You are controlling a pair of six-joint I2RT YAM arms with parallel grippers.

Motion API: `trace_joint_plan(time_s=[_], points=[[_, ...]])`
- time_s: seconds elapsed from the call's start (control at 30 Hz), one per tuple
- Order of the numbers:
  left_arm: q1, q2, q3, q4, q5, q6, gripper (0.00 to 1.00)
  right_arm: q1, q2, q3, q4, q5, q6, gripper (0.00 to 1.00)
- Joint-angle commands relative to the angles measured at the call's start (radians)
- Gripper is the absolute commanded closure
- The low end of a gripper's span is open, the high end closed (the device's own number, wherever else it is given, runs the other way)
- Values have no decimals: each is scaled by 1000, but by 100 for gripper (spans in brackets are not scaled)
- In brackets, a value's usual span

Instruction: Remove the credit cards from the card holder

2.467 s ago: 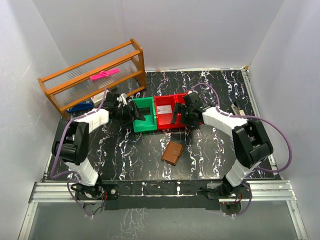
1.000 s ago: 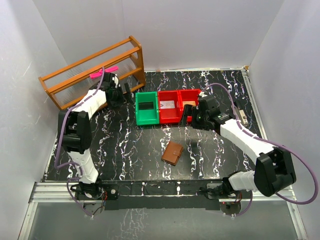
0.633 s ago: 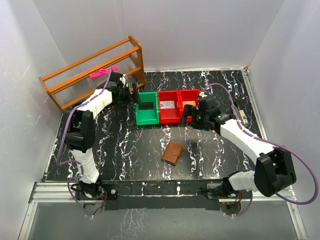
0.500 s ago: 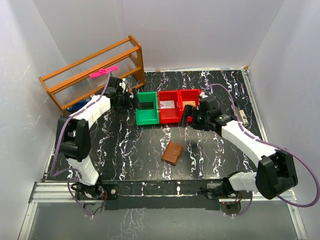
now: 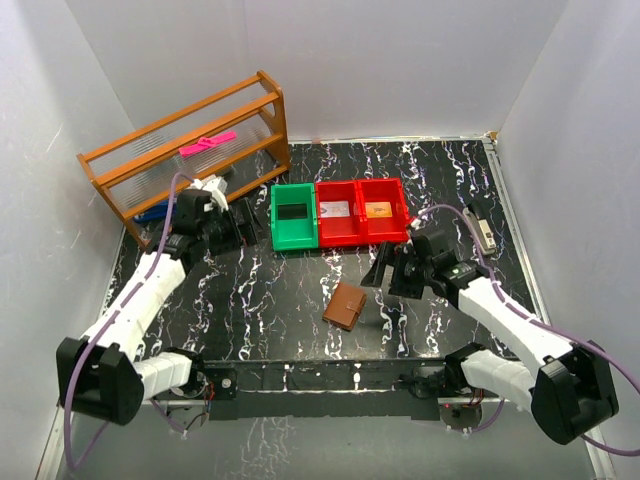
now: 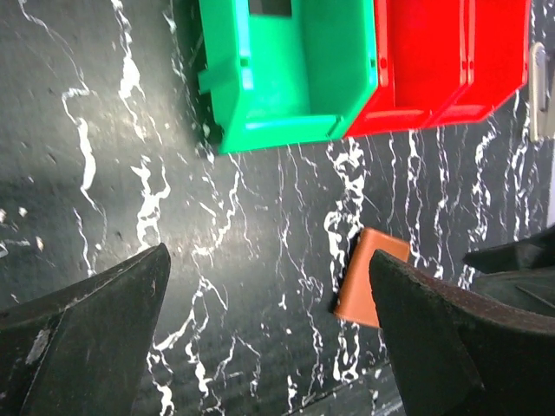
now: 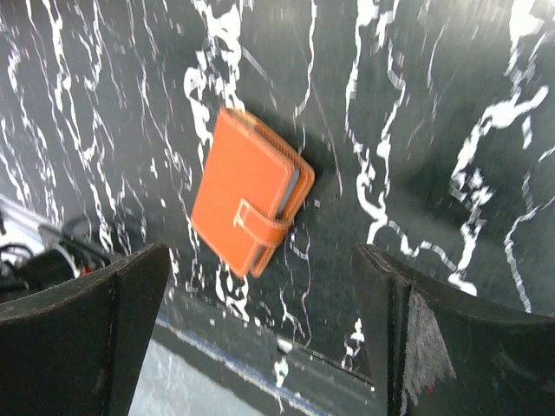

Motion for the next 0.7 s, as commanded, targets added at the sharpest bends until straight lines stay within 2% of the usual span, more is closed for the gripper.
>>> trace_joint_plan(time_s=[0.0,0.13,0.27,0.43,0.53,0.57,0.67], points=[[2,-110,-103,7,141,-64,4,31,-70,-100,50,-121,107,17],[-4,-148,-184,29,246,-84,9,65,-50,-147,90,-122,139,26],[-15,-153,-206,10,236,-65,11,112,31,-169,213,-144,179,33],[-29,-122,-192,-8,235,-35,15,179,203,-104,289,-109,177,41],[-36,-115,-201,-6,231,-36,16,195,277,-63,294,-27,180,51],[-38,-117,-204,-6,228,-37,17,196,289,-55,296,2,180,59],[-38,-128,-209,-16,199,-36,19,196,285,-29,298,51,176,70]])
